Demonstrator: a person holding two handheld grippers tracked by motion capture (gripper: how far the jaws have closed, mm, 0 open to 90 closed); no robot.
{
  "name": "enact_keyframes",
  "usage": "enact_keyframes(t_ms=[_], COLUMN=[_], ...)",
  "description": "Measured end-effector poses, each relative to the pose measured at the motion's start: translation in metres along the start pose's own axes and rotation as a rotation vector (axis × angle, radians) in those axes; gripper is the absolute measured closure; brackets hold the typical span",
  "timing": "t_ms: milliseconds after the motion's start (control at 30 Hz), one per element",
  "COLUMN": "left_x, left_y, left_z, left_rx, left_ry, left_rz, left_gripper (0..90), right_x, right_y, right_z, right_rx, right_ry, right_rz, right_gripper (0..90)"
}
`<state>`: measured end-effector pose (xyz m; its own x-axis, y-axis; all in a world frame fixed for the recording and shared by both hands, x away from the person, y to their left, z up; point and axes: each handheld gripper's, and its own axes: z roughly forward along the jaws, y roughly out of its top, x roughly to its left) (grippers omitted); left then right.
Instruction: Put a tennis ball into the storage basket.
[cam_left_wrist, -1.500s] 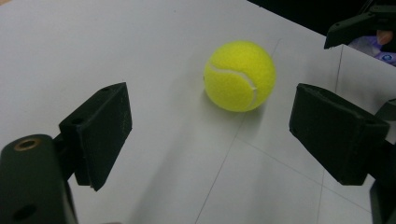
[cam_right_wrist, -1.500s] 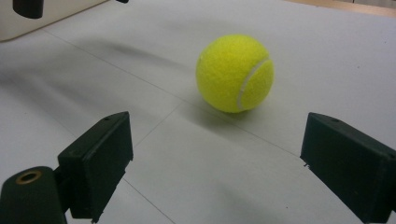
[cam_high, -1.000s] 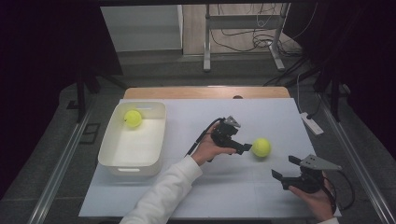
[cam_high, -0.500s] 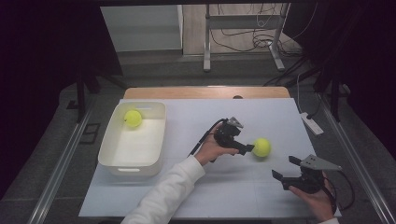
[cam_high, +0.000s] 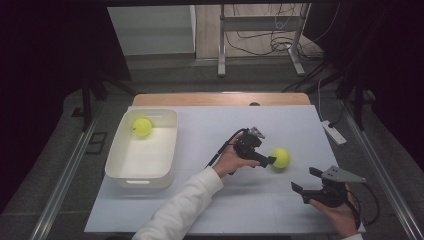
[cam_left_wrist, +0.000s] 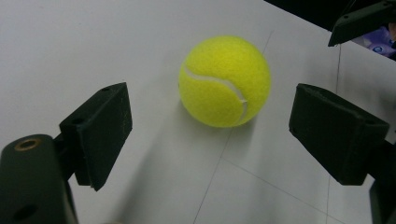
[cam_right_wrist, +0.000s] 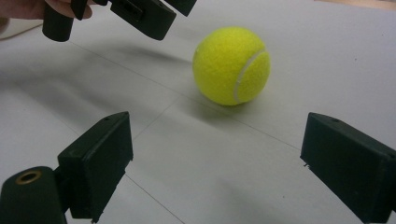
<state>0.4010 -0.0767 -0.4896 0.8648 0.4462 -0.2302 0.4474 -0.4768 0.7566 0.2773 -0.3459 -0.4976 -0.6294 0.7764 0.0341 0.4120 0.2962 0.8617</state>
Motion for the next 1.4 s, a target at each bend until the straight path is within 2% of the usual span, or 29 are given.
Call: enact_keyframes(t_ms=[367,1400], left_x=[-0.002,-0.003], left_y=[0.004,0.008], left_z=[0.009,0.036], left_rx=[0.001,0.045], left_ry=[-0.007,-0.022], left_rz=[-0.005,-0.005], left_gripper=[14.1,14.0], right_x=[0.000,0.000], right_y=[0.000,-0.001], right_z=[0.000,-0.001], right_rx=[0.000,0.003], right_ry=[-0.001,-0.006], right_rz=[0.001,-0.004], right_gripper=[9.1,9.1])
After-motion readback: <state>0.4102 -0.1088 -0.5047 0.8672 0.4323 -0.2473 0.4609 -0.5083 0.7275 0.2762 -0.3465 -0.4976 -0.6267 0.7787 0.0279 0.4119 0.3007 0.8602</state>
